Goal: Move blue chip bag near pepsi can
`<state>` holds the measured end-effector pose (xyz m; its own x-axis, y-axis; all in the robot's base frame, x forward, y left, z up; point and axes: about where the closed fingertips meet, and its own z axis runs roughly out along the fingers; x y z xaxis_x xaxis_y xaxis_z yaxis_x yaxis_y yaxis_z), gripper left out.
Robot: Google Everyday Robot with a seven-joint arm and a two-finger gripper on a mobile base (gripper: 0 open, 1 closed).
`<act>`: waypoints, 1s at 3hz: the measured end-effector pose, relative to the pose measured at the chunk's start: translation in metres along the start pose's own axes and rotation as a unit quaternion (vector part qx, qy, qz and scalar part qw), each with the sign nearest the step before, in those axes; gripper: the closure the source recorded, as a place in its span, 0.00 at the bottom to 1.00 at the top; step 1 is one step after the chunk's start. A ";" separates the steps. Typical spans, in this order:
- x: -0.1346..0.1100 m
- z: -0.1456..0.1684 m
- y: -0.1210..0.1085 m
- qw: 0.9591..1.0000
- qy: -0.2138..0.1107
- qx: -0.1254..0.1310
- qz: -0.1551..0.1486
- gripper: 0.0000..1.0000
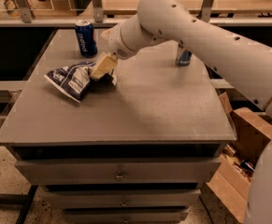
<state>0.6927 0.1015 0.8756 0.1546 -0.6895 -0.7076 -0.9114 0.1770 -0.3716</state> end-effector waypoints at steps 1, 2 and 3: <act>0.001 0.005 -0.001 1.000 0.010 0.004 -0.001 0.41; 0.001 0.008 -0.005 1.000 0.018 0.012 0.001 0.45; -0.003 0.012 -0.011 1.000 0.013 0.022 0.007 0.45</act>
Offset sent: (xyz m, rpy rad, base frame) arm 0.0159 0.0002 -0.0008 -0.0397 -0.0181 -0.0639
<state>0.7070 0.1099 0.8750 0.1310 -0.7051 -0.6969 -0.8960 0.2166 -0.3876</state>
